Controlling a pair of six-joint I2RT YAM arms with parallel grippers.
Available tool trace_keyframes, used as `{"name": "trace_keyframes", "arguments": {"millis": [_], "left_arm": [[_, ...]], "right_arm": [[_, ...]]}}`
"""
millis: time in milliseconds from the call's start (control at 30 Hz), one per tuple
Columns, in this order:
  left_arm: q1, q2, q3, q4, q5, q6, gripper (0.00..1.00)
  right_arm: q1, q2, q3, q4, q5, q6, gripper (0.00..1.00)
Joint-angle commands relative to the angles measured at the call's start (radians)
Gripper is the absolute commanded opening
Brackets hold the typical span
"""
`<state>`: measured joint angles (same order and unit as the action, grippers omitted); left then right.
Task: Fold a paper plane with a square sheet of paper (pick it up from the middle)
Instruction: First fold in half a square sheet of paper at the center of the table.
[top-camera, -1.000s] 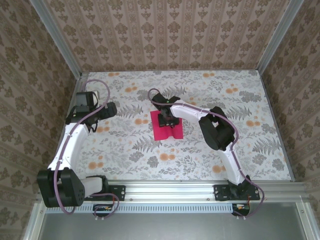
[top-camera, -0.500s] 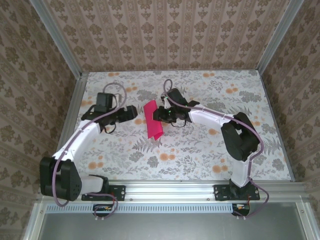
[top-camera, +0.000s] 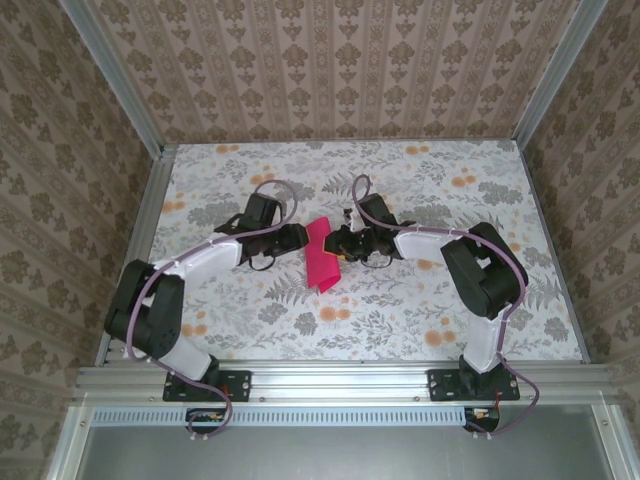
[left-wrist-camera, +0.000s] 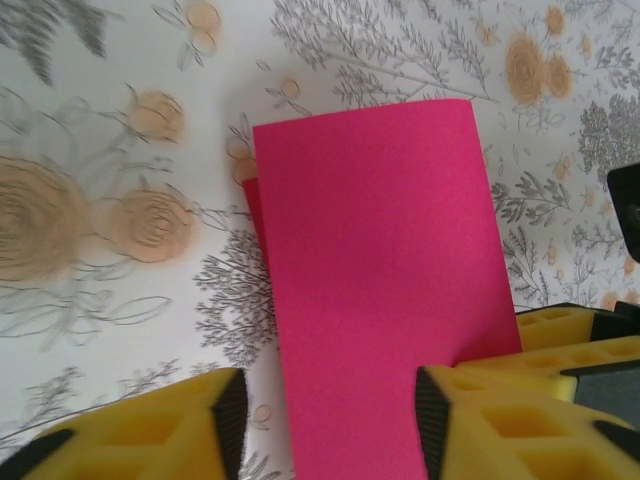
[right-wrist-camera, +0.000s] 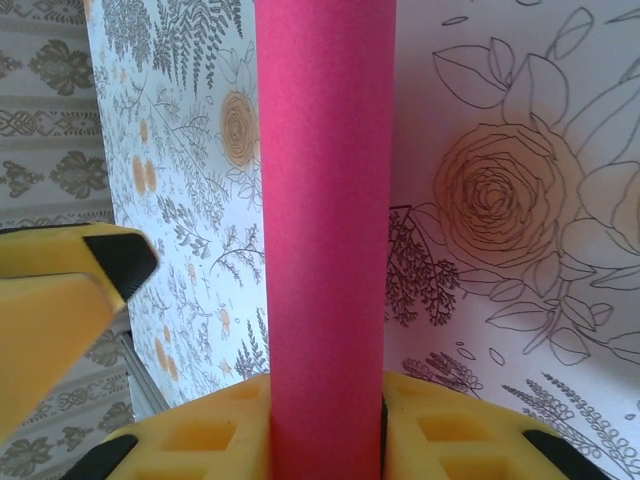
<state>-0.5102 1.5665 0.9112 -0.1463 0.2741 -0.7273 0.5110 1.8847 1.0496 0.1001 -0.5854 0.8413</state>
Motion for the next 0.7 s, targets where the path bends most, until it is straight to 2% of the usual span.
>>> {"name": "trace_keyframes", "arguments": {"millis": [0, 200, 300, 667], "left_arm": [[-0.020, 0.050, -0.006, 0.096, 0.033, -0.062, 0.41], [-0.052, 0.149, 0.039, 0.111, 0.054, -0.069, 0.22], [-0.057, 0.183, 0.053, 0.099, 0.048, -0.069, 0.16], [-0.063, 0.253, 0.084, 0.045, 0.029, -0.052, 0.07]], "right_arm": [[-0.012, 0.032, -0.027, 0.048, -0.040, -0.001, 0.28], [-0.014, 0.055, -0.044, 0.050, -0.044, 0.000, 0.27], [-0.016, 0.060, -0.047, 0.035, -0.035, -0.003, 0.27], [-0.018, 0.062, -0.045, -0.014, -0.029, -0.013, 0.29]]}}
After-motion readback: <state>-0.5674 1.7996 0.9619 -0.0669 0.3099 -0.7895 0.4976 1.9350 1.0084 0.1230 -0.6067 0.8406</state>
